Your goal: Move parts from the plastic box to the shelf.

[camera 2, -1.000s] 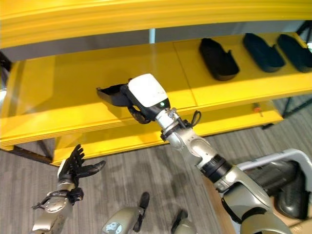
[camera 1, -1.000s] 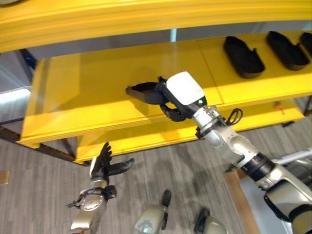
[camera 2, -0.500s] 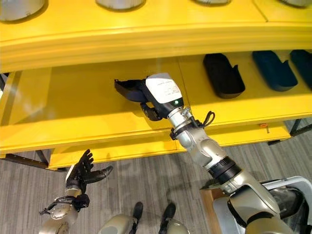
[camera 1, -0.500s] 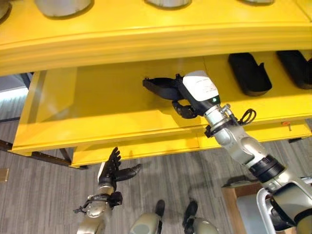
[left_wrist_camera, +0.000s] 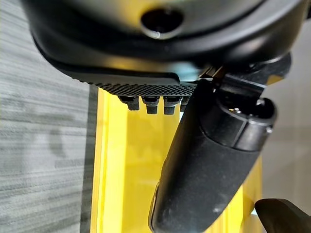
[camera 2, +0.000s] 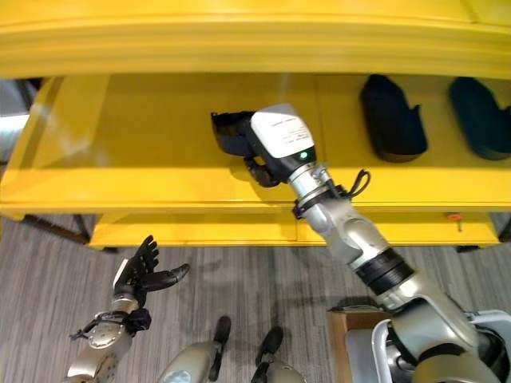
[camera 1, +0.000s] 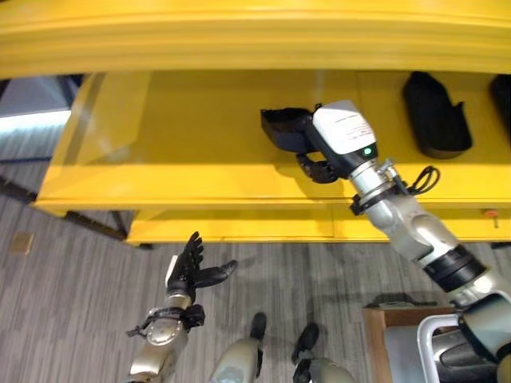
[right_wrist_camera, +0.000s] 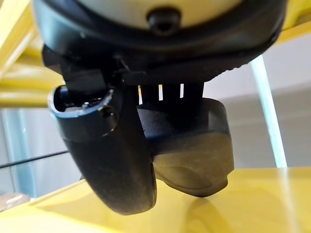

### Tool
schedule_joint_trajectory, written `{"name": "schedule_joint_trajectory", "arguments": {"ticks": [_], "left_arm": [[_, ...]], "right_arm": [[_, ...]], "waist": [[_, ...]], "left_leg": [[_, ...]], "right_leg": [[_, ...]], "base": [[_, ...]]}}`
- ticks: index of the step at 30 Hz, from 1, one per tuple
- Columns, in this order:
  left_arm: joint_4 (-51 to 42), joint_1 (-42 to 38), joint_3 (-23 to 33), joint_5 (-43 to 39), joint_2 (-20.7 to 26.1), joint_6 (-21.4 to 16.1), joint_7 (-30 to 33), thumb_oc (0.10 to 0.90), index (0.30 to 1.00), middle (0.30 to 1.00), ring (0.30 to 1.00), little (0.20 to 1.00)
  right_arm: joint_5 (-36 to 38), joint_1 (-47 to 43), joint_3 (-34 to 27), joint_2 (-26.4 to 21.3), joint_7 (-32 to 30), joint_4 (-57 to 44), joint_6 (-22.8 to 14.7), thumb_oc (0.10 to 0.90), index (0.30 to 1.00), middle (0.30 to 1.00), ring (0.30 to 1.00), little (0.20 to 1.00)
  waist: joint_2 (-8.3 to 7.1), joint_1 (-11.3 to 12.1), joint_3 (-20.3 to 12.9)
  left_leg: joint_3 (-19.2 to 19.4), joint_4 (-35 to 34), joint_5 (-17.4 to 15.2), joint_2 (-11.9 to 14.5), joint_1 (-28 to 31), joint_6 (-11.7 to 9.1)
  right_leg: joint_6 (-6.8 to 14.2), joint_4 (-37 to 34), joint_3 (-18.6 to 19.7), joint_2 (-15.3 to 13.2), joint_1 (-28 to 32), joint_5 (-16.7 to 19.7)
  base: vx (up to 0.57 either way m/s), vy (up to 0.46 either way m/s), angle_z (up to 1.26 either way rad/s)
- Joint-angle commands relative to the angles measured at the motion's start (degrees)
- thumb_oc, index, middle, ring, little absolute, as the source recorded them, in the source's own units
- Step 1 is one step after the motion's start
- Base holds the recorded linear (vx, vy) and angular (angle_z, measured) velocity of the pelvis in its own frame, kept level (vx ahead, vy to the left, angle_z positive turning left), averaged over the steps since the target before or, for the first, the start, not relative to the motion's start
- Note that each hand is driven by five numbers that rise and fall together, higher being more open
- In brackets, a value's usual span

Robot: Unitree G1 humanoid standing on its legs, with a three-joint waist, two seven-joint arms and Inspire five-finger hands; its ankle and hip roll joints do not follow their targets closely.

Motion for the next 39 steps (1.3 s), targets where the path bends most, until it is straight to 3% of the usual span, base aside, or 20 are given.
{"name": "schedule_joint_trajectory", "arguments": {"ticks": [1, 4, 15, 25, 39], "left_arm": [[-5.19, 1.63, -0.78, 0.23, 0.80, -3.62, -0.19, 0.900, 1.000, 1.000, 1.000, 1.000], [-5.02, 2.59, -0.32, 0.41, 0.37, -3.44, -0.54, 0.900, 1.000, 1.000, 1.000, 1.000], [-6.50, 3.14, -0.56, 1.40, 2.37, -3.72, -1.38, 0.900, 1.000, 1.000, 1.000, 1.000], [-7.76, 0.51, -2.39, 0.17, 3.80, -5.05, -1.04, 0.900, 1.000, 1.000, 1.000, 1.000], [-7.40, -1.89, -3.79, -1.30, 3.81, -6.05, -0.69, 0.900, 1.000, 1.000, 1.000, 1.000]], "right_arm": [[0.78, -8.78, -2.35, 1.49, -6.56, -4.05, -1.79, 0.400, 0.300, 0.300, 0.300, 0.300], [0.80, -6.89, -2.99, 2.33, -6.10, -3.97, -1.89, 0.400, 0.300, 0.300, 0.300, 0.300], [-0.50, -5.00, -3.72, 4.14, -6.04, 1.43, 0.22, 0.400, 0.300, 0.300, 0.300, 0.300], [0.55, -12.72, -3.40, 3.84, -8.87, 18.04, 5.26, 0.400, 0.300, 0.300, 0.300, 0.300], [5.75, -24.37, -1.55, 0.39, -11.91, 36.32, 7.30, 0.400, 0.300, 0.300, 0.300, 0.300]], "waist": [[2.28, 0.59, -5.74], [2.81, 0.59, -6.81], [2.65, 1.74, -5.63], [4.71, 2.76, -0.73], [6.99, 2.61, 2.65]], "left_leg": [[-4.80, -9.45, 14.02, 8.05, 3.96, -3.89], [-3.53, -13.21, 14.00, 8.22, 5.99, -3.87], [-3.26, -13.34, 11.38, 4.71, 4.66, -2.78], [-4.89, -11.78, 11.89, 2.80, -1.87, -2.70], [-4.79, -12.15, 12.55, 1.34, -4.28, -2.46]], "right_leg": [[6.86, 5.86, -0.78, -3.01, -0.93, -3.24], [7.02, 6.60, -1.03, -3.36, -0.60, -3.61], [8.79, 8.20, -1.83, -7.37, -2.52, -1.71], [9.65, 10.90, -3.35, -10.16, -7.68, -0.03], [10.16, 11.88, -3.18, -11.68, -11.39, 1.40]], "base": [[0.06, 0.042, 0.24], [0.07, 0.057, 0.02], [0.00, 0.068, 0.08], [-0.07, 0.043, 0.11], [-0.02, 0.024, 0.04]]}}
